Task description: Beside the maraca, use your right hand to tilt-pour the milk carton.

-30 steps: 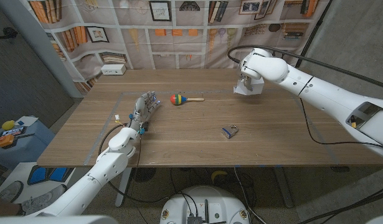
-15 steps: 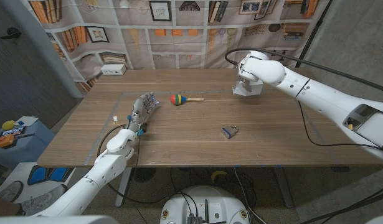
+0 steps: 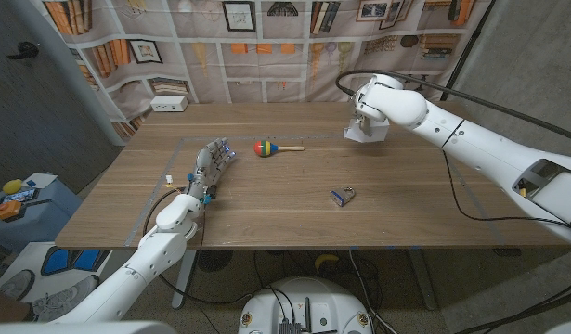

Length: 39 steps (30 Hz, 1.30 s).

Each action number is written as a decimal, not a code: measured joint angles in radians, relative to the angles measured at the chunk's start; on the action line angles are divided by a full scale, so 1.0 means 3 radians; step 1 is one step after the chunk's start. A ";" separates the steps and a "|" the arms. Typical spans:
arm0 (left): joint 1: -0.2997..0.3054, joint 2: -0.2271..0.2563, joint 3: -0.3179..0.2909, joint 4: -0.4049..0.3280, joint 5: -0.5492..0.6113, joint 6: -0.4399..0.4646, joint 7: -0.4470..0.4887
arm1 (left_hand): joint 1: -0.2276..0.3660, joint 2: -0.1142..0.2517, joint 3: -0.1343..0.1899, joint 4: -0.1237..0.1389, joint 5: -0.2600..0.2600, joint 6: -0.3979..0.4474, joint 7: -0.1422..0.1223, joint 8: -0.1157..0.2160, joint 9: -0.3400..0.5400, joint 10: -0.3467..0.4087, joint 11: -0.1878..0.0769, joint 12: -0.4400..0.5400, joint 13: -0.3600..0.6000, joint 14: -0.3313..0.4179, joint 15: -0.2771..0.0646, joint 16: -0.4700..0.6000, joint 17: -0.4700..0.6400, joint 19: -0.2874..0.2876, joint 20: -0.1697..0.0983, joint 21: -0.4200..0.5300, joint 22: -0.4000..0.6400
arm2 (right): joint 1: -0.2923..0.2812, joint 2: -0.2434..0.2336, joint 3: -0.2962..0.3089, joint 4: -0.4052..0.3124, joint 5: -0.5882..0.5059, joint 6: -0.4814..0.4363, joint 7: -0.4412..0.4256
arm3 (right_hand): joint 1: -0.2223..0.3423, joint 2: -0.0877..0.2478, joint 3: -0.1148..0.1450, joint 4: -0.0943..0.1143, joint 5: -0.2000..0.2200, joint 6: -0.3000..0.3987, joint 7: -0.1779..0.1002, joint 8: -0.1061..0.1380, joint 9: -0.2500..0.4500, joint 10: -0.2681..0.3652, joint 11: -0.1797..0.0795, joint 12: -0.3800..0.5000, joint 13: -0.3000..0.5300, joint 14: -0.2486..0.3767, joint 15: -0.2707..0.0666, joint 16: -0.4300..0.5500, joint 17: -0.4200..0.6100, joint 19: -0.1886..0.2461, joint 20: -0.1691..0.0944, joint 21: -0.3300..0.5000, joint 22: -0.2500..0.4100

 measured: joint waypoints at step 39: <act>-0.0119 0.0082 -0.0028 0.0096 -0.0068 0.0063 -0.0186 | 0.0000 0.0000 0.0025 -0.0025 0.0000 0.0018 -0.0018 0.0000 0.0000 0.0000 0.0000 0.0000 0.0000 0.0000 0.0000 0.0000 0.0000 0.0000 0.0000 0.0000 0.0000 | -0.0650 -0.0237 0.0678 -0.0181 0.1160 -0.0914 -0.1039 | -0.0020 -0.0023 -0.0001 -0.0001 0.0047 0.0024 -0.0024 0.0045 0.0015 0.0061 0.0001 -0.0002 0.0031 0.0059 -0.0013 -0.0013 0.0014 0.0059 -0.0059 0.0000 0.0000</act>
